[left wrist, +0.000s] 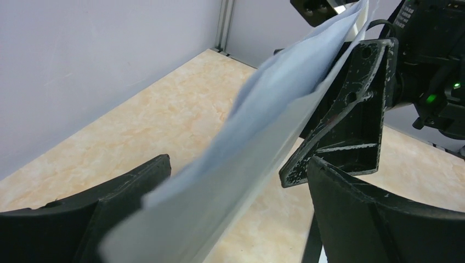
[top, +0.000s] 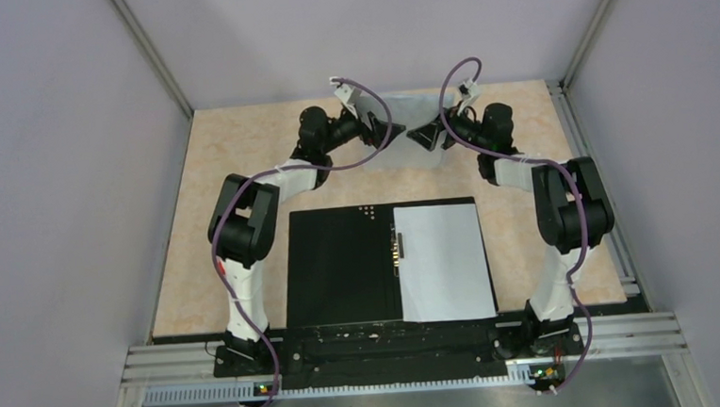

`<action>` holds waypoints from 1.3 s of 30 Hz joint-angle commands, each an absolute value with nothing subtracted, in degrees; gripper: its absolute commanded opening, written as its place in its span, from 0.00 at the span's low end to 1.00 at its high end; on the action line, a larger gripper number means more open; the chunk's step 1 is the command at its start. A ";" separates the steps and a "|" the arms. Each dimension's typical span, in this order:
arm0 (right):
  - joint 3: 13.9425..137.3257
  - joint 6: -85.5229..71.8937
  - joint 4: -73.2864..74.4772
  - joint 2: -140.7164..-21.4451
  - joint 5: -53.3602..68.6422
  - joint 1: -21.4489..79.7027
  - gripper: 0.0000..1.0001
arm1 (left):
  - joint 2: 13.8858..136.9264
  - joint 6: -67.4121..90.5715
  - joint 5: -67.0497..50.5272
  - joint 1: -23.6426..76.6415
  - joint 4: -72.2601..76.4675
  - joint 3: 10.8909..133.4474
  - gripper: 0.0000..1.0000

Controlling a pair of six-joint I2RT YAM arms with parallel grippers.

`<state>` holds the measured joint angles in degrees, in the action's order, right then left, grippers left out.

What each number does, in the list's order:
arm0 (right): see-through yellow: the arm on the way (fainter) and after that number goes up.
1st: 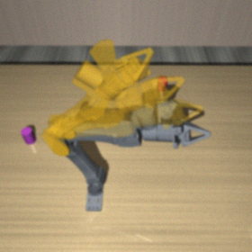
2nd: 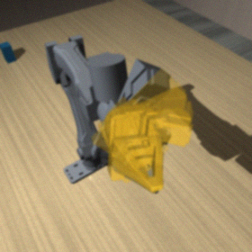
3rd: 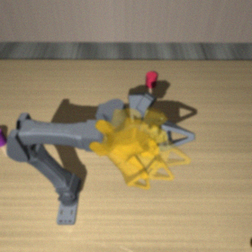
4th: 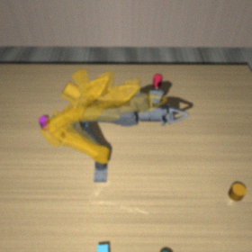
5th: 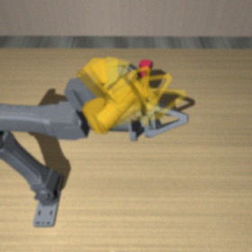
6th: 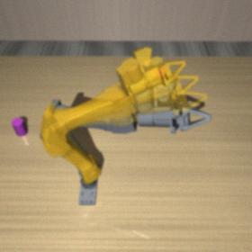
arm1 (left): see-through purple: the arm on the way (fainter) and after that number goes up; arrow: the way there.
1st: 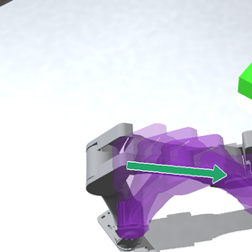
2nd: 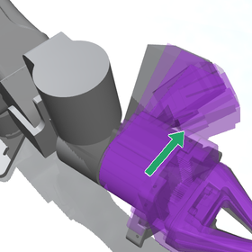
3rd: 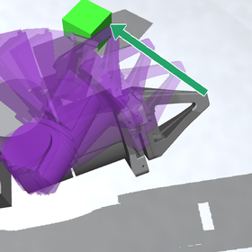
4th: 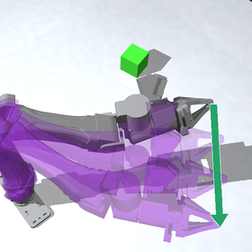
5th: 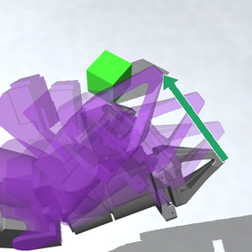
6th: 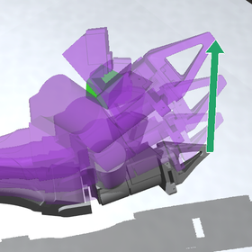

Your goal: Put the files into the folder

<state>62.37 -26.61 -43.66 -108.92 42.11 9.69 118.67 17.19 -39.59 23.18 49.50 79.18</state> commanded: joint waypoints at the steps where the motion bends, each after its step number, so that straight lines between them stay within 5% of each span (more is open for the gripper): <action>1: 65.08 -25.52 -45.10 -108.69 42.07 10.39 0.83 | 119.93 18.34 -39.57 24.19 52.07 82.40 0.99; 11: 65.11 -24.96 -43.86 -108.74 42.01 10.44 0.83 | 121.08 18.08 -38.43 25.02 51.18 84.20 0.99; 15: 64.66 -24.32 -43.30 -108.56 41.70 10.23 0.75 | 120.86 17.12 -38.23 25.02 50.11 84.10 0.99; 17: 64.48 -24.30 -43.50 -108.42 41.73 10.12 0.55 | 120.72 16.65 -38.08 24.96 49.70 84.24 0.99; 20: 65.05 -24.30 -43.38 -108.15 41.96 9.96 0.00 | 120.48 15.64 -37.94 24.92 48.78 84.61 0.99; 25: 67.61 -23.43 -38.47 -103.36 42.20 11.31 0.00 | 113.73 11.74 -35.33 24.70 44.97 82.50 0.99; 32: 70.84 -13.47 -12.71 -85.95 37.10 17.03 0.00 | 93.51 5.97 -31.18 24.10 35.46 71.37 0.99; 39: 70.90 -14.46 4.95 -68.93 36.08 20.80 0.00 | 76.93 12.79 -38.77 23.64 25.67 64.66 0.99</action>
<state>69.14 -14.35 -6.79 -76.77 36.97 20.01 82.91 9.10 -33.67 23.70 31.07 67.44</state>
